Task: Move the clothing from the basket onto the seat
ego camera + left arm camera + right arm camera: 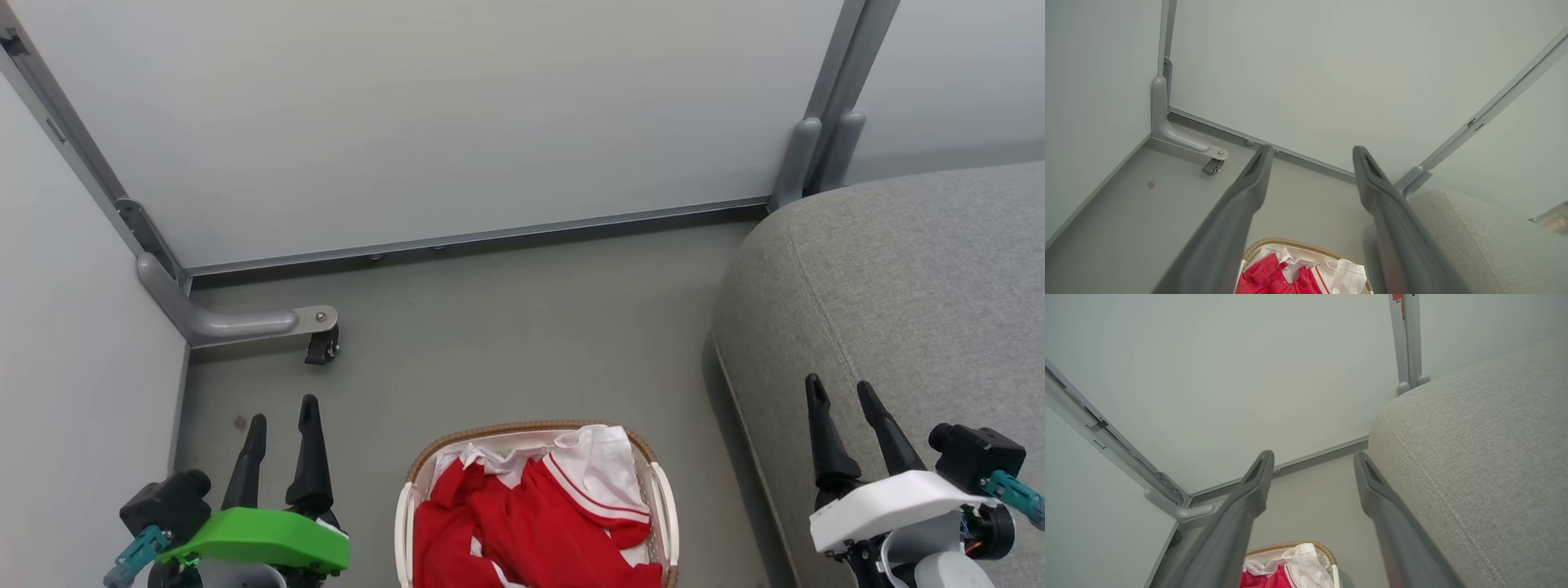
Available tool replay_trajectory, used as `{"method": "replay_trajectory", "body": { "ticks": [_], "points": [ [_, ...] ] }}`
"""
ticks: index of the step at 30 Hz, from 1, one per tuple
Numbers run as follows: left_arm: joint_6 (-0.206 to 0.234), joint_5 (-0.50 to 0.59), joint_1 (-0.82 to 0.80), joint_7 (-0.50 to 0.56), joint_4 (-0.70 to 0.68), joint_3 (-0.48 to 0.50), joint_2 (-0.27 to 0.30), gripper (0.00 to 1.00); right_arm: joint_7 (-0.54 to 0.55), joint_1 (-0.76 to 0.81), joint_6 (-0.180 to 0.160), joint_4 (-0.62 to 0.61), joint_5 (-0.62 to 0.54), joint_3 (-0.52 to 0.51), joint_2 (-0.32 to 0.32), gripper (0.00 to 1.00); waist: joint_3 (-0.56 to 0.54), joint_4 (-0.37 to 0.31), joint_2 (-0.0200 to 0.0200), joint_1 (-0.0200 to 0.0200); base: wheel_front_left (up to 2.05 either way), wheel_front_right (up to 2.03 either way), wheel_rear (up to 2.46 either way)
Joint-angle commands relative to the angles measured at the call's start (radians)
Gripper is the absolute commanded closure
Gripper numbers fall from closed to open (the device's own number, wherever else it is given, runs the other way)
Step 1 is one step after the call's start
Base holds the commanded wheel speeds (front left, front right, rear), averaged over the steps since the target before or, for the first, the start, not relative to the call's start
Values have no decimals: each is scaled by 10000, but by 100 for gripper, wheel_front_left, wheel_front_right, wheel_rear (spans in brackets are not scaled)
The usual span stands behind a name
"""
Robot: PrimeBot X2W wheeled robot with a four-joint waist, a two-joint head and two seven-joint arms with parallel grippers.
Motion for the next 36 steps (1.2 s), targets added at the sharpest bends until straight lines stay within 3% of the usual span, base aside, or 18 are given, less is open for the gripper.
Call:
{"method": "replay_trajectory", "body": {
  "ticks": [1, 36],
  "points": [
    [18, 289, 101, -106, -38, -53, 73, 0, -123, 48, 2, -94, -324, 12, -74, 0, 5, 2, 0, 0, 0, 0, 0],
    [70, 2327, 172, -837, 958, -492, 96, 0, -845, 183, 4, 100, -3306, 195, -106, 0, 69, 99, 0, 0, 0, 0, 0]
  ]
}}
